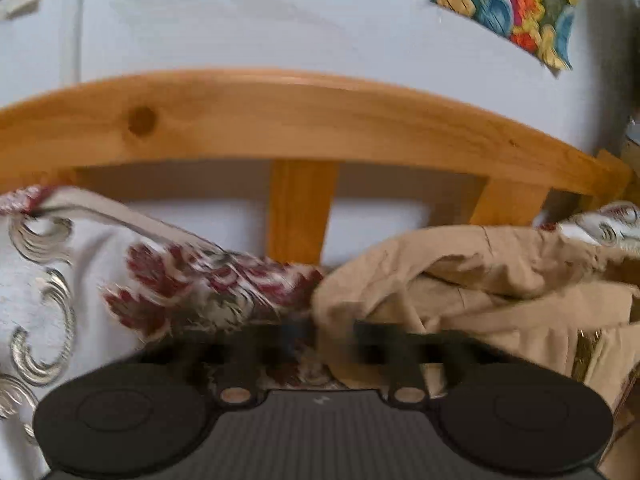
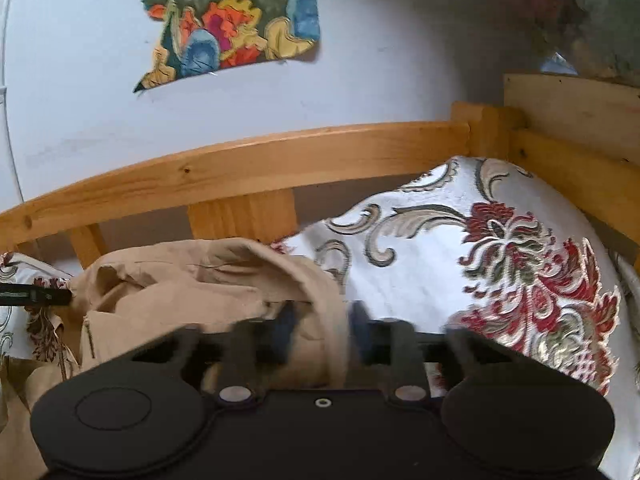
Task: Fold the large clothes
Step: 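Grasp the jacket hem with both tools and lift it toward the hood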
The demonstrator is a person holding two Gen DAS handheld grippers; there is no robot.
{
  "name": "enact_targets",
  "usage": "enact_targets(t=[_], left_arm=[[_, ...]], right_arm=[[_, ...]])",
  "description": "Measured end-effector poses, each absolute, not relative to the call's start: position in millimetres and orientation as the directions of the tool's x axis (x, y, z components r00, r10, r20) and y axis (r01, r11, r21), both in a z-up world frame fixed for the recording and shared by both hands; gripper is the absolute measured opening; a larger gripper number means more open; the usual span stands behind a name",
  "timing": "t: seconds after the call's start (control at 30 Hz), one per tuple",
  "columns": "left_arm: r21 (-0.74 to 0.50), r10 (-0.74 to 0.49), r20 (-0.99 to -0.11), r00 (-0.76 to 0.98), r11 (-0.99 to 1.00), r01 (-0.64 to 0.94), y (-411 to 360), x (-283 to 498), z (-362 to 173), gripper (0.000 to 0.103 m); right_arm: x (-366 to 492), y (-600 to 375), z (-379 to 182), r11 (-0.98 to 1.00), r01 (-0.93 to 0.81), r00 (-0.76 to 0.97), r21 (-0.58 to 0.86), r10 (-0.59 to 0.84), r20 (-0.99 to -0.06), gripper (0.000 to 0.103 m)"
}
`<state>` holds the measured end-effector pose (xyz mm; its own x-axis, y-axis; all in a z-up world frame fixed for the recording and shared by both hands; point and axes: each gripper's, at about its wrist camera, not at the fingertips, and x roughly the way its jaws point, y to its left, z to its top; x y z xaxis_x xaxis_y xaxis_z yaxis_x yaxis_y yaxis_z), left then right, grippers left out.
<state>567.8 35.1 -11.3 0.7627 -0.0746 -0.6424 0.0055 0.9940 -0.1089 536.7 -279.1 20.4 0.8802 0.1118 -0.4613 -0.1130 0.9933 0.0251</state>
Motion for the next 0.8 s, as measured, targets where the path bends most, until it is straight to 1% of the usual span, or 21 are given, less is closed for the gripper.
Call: enact_targets(t=[0.07,0.17,0.23,0.27,0.3,0.37,0.43,0.47,0.53,0.63,0.7,0.73,0.77,0.8], left_arm=[[-0.079,-0.036,-0.599,0.8,0.997,-0.014,29,553,-10,0.002],[-0.058,-0.021,-0.485,0.874,0.998,-0.008,23,519,3,0.002],[-0.073,-0.045,-0.385,0.922,0.997,0.018,24,485,14,0.002],[-0.092,-0.051,-0.349,0.936,0.996,0.02,26,469,17,0.002],[-0.117,-0.051,-0.325,0.944,0.993,0.013,31,453,16,0.002],[-0.177,-0.042,-0.304,0.952,0.984,-0.014,42,429,14,0.002],[-0.235,-0.059,-0.309,0.949,0.972,-0.016,52,409,8,0.002],[-0.239,-0.069,-0.313,0.947,0.971,-0.009,55,400,5,0.002],[-0.235,-0.085,-0.325,0.942,0.972,0.007,55,386,1,0.002],[-0.239,-0.114,-0.333,0.936,0.97,0.033,53,369,-3,0.002],[-0.239,-0.131,-0.346,0.929,0.97,0.047,53,365,-3,0.002],[-0.239,-0.137,-0.353,0.925,0.97,0.053,53,362,-5,0.002],[-0.236,-0.143,-0.363,0.921,0.97,0.057,53,360,-7,0.002],[-0.232,-0.144,-0.373,0.916,0.971,0.058,54,357,-10,0.002]], right_arm=[[522,-269,23,0.988,-0.14,0.915,-0.061,0.106,-0.388,0.011],[495,-266,37,0.98,-0.16,0.954,-0.12,0.122,-0.274,0.008],[471,-269,46,0.979,-0.159,0.972,-0.13,0.132,-0.193,0.006],[458,-273,52,0.979,-0.161,0.978,-0.125,0.142,-0.151,0.006],[445,-279,55,0.981,-0.164,0.981,-0.104,0.151,-0.119,0.006],[425,-290,60,0.987,-0.154,0.986,-0.048,0.15,-0.078,0.007],[407,-304,58,0.988,-0.15,0.986,0.027,0.152,-0.072,0.012],[400,-310,54,0.988,-0.145,0.986,0.059,0.149,-0.08,0.014],[387,-321,44,0.988,-0.137,0.983,0.073,0.145,-0.113,0.018],[372,-330,27,0.99,-0.121,0.976,0.076,0.133,-0.173,0.019],[369,-336,18,0.987,-0.106,0.968,0.118,0.13,-0.216,0.019],[367,-338,15,0.984,-0.1,0.963,0.145,0.133,-0.235,0.021],[363,-340,11,0.983,-0.091,0.961,0.162,0.129,-0.245,0.028],[358,-343,8,0.982,-0.084,0.959,0.172,0.127,-0.255,0.03]])
